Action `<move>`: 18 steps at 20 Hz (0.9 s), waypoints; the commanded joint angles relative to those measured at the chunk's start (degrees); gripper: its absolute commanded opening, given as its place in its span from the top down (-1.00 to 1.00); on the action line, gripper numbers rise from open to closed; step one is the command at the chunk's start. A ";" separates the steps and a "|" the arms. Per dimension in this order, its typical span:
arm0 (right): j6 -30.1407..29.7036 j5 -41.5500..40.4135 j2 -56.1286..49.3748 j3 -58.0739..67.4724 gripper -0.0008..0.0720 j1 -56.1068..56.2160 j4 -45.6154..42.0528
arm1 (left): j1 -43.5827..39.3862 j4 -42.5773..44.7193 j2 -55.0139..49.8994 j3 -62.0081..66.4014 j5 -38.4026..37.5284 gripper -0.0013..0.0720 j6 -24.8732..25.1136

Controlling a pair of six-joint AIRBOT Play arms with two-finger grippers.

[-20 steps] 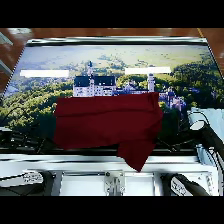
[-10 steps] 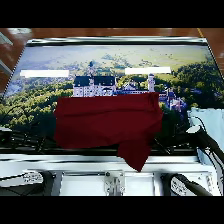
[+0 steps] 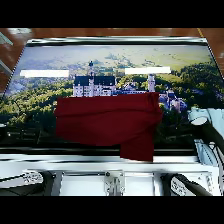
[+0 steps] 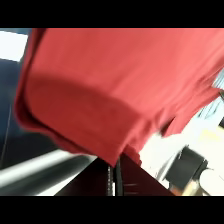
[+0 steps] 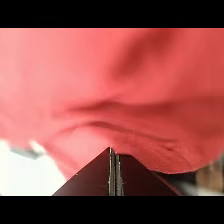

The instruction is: Fold the shirts.

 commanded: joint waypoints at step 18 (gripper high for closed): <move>11.28 -6.56 -35.08 47.34 0.83 7.21 2.34 | -16.02 -5.16 -14.19 30.18 16.72 0.86 -16.02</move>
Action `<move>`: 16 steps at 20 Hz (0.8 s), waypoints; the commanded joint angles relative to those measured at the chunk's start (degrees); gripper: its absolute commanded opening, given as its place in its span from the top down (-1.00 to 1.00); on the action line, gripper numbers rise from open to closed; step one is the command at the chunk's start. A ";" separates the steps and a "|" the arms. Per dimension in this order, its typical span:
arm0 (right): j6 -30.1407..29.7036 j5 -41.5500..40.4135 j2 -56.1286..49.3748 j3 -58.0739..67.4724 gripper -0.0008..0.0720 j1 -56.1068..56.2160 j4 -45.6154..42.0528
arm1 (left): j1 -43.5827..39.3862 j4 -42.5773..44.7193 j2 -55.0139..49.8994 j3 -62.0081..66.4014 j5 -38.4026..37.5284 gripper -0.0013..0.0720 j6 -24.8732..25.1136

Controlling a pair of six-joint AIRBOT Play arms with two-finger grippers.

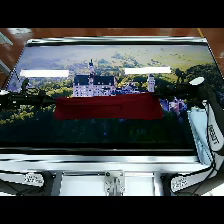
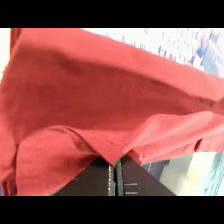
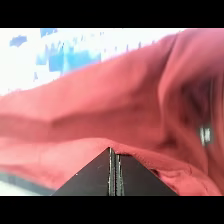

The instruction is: Fold the shirts.

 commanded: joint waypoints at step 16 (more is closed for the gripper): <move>2.34 18.03 -4.09 8.15 -0.88 -8.24 -18.88 | 8.70 0.26 -5.09 9.11 -10.80 -0.98 -13.81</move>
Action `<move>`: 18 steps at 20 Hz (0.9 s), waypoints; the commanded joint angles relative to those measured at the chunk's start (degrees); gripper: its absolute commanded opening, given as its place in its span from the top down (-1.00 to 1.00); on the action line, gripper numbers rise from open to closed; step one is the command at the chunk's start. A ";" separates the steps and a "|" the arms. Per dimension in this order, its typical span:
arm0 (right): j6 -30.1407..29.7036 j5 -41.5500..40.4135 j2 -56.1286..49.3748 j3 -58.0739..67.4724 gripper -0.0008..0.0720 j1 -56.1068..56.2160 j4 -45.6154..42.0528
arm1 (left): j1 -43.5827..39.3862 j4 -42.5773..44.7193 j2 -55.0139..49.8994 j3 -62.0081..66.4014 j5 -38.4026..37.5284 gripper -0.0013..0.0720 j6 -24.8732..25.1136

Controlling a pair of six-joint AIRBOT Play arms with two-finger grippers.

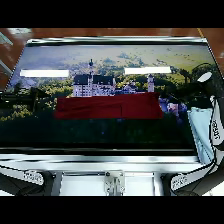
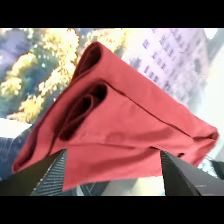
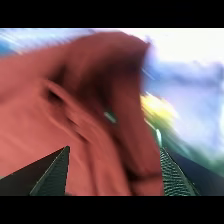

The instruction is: Fold the shirts.

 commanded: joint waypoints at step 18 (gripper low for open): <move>-6.47 9.20 -9.16 0.35 0.83 3.04 15.02 | -5.97 2.36 8.61 1.49 -7.48 0.24 0.02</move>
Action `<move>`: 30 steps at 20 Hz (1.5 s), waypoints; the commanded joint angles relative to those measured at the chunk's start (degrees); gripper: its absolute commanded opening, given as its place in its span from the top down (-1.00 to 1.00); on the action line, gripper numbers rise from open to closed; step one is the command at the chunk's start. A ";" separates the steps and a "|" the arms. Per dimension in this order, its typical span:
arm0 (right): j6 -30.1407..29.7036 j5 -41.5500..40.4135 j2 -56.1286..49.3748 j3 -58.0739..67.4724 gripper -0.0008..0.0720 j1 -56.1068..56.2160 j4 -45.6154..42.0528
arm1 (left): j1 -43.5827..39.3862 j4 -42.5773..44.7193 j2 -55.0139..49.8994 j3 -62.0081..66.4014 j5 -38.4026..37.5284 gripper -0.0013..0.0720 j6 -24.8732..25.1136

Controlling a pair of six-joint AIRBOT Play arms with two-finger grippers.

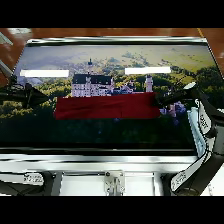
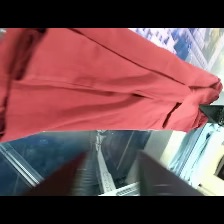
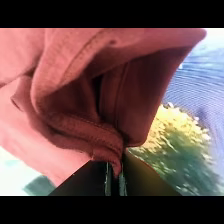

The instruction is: Fold the shirts.

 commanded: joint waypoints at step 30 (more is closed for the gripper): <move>22.60 18.45 47.10 0.13 0.83 11.10 -14.51 | -52.02 -25.05 -17.66 11.17 33.51 0.86 9.86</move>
